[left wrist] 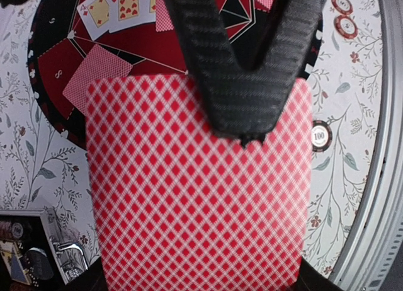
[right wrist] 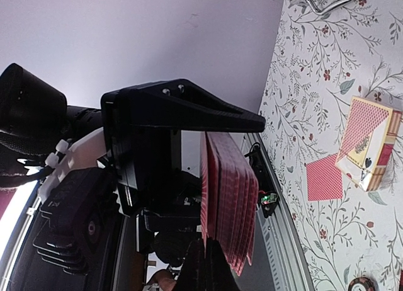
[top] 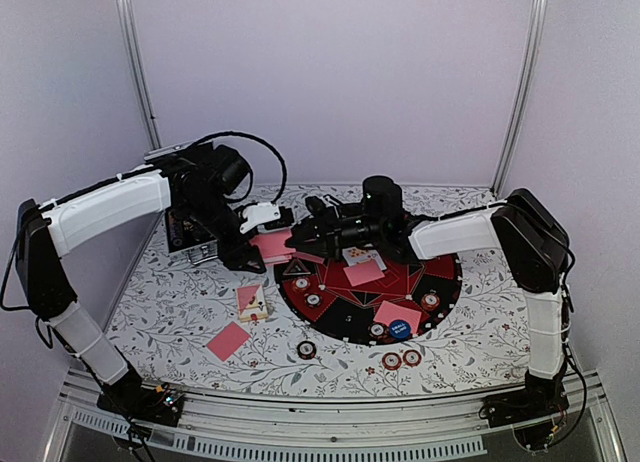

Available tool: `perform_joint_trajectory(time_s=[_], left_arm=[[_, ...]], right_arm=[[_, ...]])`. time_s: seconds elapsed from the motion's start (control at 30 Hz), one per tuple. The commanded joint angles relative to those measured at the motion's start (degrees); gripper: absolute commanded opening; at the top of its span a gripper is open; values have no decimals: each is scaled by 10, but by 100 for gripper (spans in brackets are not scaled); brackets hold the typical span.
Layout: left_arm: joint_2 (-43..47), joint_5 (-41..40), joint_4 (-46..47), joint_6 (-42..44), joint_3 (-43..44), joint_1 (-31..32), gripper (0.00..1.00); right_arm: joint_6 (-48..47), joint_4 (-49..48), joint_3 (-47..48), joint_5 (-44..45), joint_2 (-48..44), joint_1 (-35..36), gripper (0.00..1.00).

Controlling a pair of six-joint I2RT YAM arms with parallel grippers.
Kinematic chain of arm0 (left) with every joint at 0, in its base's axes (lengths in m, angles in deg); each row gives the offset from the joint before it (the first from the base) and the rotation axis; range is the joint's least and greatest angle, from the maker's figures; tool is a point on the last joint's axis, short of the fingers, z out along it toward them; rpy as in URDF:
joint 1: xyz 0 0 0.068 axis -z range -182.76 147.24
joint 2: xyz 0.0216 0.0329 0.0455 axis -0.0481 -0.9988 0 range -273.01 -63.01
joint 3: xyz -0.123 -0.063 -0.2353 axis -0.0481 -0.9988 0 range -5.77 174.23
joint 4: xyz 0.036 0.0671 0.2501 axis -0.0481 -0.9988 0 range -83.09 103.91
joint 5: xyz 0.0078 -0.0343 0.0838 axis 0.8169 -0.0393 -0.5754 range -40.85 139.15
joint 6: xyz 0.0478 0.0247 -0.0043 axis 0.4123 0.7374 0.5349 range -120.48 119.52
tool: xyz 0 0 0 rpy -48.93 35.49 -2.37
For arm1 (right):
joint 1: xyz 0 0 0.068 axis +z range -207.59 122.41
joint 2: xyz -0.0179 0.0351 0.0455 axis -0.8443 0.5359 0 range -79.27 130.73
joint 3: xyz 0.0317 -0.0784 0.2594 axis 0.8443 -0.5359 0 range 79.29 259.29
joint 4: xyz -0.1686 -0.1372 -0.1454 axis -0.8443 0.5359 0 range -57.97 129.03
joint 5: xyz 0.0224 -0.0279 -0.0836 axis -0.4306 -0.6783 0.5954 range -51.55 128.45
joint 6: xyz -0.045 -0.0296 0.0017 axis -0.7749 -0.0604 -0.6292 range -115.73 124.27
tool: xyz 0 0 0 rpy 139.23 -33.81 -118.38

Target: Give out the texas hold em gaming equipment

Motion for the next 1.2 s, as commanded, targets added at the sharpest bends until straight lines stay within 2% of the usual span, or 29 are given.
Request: perform_joint_trajectory(time_s=[0.0, 0.33, 0.7, 0.87, 1.17], left_arm=[[14, -7, 11, 5, -9, -5, 0], [16, -8, 11, 5, -13, -6, 0], [18, -4, 12, 4, -11, -7, 0], [18, -3, 11, 4, -9, -7, 0], [20, -1, 8, 4, -8, -7, 0]], right_arm=[[-14, -7, -39, -7, -38, -23, 0], [-51, 17, -139, -18, -92, -70, 0], [-140, 102, -251, -17, -142, -168, 0], [-199, 158, -249, 5, -120, -193, 0], [-310, 311, -165, 80, -60, -197, 0]])
